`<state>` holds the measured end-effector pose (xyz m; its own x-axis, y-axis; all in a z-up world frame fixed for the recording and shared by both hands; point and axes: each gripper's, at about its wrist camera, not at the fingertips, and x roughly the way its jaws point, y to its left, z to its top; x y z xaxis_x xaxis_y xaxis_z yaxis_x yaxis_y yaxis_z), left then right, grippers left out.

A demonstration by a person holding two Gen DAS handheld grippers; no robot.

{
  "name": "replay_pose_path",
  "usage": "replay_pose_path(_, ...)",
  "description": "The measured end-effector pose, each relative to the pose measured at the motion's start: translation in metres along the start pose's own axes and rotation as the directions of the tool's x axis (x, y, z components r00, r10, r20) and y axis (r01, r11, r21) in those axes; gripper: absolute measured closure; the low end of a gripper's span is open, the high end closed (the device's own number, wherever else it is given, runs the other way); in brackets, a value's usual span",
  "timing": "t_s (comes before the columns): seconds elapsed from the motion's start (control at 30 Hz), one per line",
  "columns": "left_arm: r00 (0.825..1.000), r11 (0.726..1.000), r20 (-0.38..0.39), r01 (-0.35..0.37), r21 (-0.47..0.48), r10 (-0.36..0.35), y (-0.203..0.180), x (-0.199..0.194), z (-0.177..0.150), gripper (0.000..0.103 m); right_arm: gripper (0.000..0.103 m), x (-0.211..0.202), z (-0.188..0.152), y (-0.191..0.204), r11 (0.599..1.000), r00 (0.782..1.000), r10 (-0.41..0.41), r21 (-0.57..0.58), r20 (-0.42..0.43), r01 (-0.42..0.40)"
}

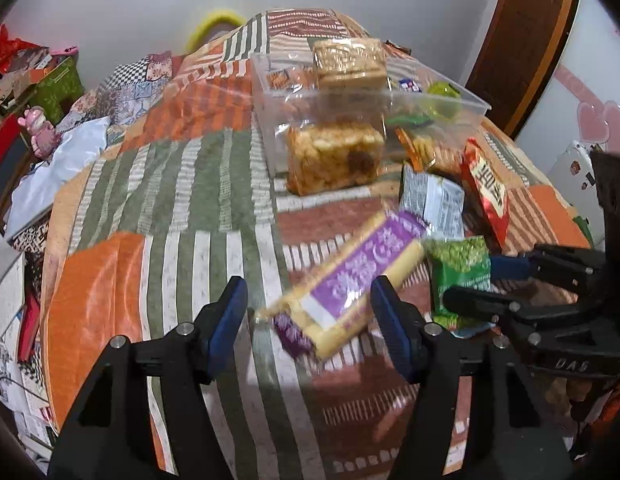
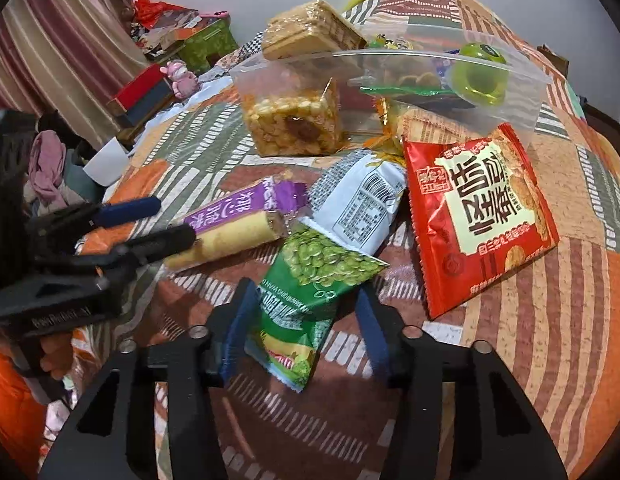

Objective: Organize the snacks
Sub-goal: 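Move the left tool to the purple-labelled roll while the right approaches the green pea bag, then grasp the purple-labelled roll with the left tool while the right grasps the green pea bag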

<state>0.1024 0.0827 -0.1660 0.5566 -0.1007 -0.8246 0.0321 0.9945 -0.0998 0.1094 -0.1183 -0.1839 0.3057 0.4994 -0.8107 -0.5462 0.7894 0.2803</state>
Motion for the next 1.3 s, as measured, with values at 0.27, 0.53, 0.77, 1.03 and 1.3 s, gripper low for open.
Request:
replay_pose_path(0.27, 0.986, 0.989, -0.086, 0.145, 0.013, -0.143, -0.010, 0.037, 0.020, 0.024, 0.072, -0.003, 0.001, -0.008, 1.000, 1.000, 0.019, 0.024, 0.010, -0.020)
replay_pose_path(0.53, 0.995, 0.995, -0.075, 0.067, 0.073, -0.062, -0.027, 0.042, 0.005, 0.042, 0.080, -0.023, 0.002, -0.012, 1.000, 0.998, 0.003, 0.026, 0.059, -0.004)
replay_pose_path(0.77, 0.999, 0.998, -0.032, 0.021, 0.066, -0.019, -0.034, 0.026, -0.012, 0.055, 0.083, -0.040, 0.009, -0.016, 1.000, 0.994, 0.000, 0.030, 0.108, -0.003)
replay_pose_path(1.03, 0.999, 1.000, 0.034, 0.006, 0.017, -0.007, -0.036, 0.003, -0.015, 0.059, 0.083, -0.037, 0.006, -0.018, 1.000, 0.997, 0.005, 0.013, 0.078, -0.006)
replay_pose_path(1.3, 0.997, 1.000, 0.073, -0.006, -0.010, 0.007, -0.033, -0.014, -0.017, 0.059, 0.072, -0.018, -0.006, -0.006, 0.998, 1.000, 0.001, -0.069, -0.006, -0.001)
